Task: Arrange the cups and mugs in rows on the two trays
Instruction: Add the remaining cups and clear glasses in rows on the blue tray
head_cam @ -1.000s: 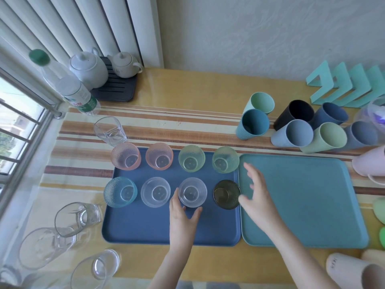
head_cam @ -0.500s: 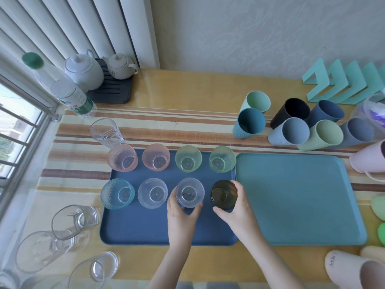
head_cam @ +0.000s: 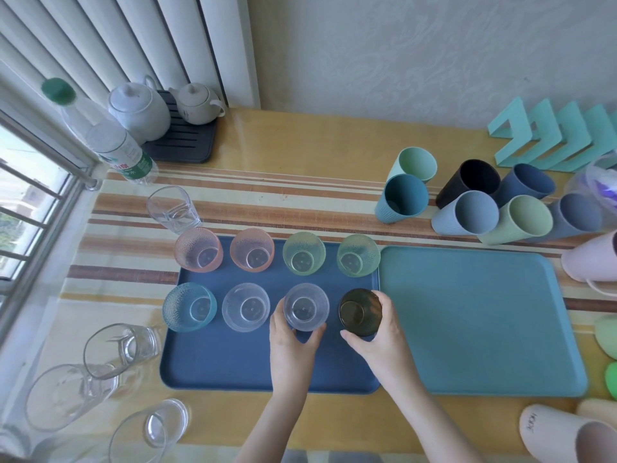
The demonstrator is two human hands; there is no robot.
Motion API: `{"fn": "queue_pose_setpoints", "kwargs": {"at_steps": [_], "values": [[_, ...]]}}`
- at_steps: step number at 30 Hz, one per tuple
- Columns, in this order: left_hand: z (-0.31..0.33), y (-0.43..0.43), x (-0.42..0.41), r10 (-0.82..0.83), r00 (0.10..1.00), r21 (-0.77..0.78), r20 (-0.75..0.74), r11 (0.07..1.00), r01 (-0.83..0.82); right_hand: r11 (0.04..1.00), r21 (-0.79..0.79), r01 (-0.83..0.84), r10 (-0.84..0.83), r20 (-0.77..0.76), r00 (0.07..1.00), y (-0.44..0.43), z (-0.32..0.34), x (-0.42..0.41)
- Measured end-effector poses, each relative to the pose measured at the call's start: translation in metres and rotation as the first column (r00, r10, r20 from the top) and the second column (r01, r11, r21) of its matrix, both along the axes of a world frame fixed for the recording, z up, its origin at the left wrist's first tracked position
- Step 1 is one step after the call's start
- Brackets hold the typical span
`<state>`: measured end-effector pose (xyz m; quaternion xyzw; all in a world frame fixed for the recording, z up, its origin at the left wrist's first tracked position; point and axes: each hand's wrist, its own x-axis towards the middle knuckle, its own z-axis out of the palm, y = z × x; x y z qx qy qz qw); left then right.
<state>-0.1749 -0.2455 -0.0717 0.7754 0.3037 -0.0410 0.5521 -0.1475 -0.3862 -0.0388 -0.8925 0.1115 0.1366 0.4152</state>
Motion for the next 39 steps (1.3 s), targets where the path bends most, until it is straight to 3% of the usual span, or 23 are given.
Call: {"fn": "queue_pose_setpoints", "kwargs": {"at_steps": [15, 18, 21, 25, 28, 30, 32, 35, 37, 39], "values": [[-0.002, 0.003, -0.009, -0.024, 1.000, -0.067, -0.006, 0.997, 0.024, 1.000, -0.016, -0.021, 0.020, -0.060, 0.998, -0.002, 0.001, -0.005], [0.010, 0.006, -0.028, -0.046, 0.999, -0.084, 0.000, 0.995, 0.046, 0.998, -0.059, -0.021, 0.020, -0.015, 1.000, -0.005, 0.010, -0.015], [0.024, 0.017, -0.065, -0.087, 0.987, -0.088, 0.134, 0.991, 0.099, 0.989, -0.142, -0.048, 0.064, 0.109, 0.992, -0.004, 0.023, -0.031], [0.046, 0.056, -0.109, -0.072, 0.965, 0.000, 0.251, 0.997, 0.075, 0.981, -0.076, -0.181, 0.195, 0.268, 0.944, 0.017, 0.034, -0.055], [0.071, 0.107, -0.127, 0.003, 0.936, 0.139, 0.353, 0.989, -0.056, 0.931, 0.044, -0.363, 0.349, 0.194, 0.917, 0.049, 0.031, -0.075], [0.085, 0.148, -0.137, 0.048, 0.914, 0.214, 0.402, 0.966, -0.145, 0.847, 0.105, -0.521, 0.514, 0.087, 0.854, 0.078, 0.029, -0.088], [0.082, 0.193, -0.152, 0.105, 0.924, 0.318, 0.367, 0.919, -0.231, 0.738, 0.171, -0.653, 0.665, -0.014, 0.747, 0.108, 0.022, -0.102], [0.066, 0.251, -0.168, 0.188, 0.974, 0.478, 0.127, 0.849, -0.226, 0.584, 0.214, -0.783, 0.811, -0.112, 0.574, 0.155, 0.015, -0.112], [0.049, 0.273, -0.171, 0.223, 0.975, 0.515, 0.006, 0.835, -0.194, 0.564, 0.234, -0.792, 0.826, -0.141, 0.546, 0.182, 0.010, -0.114], [0.037, 0.281, -0.166, 0.233, 0.972, 0.425, -0.021, 0.882, -0.203, 0.582, 0.233, -0.779, 0.813, -0.167, 0.558, 0.202, 0.007, -0.116]]}}
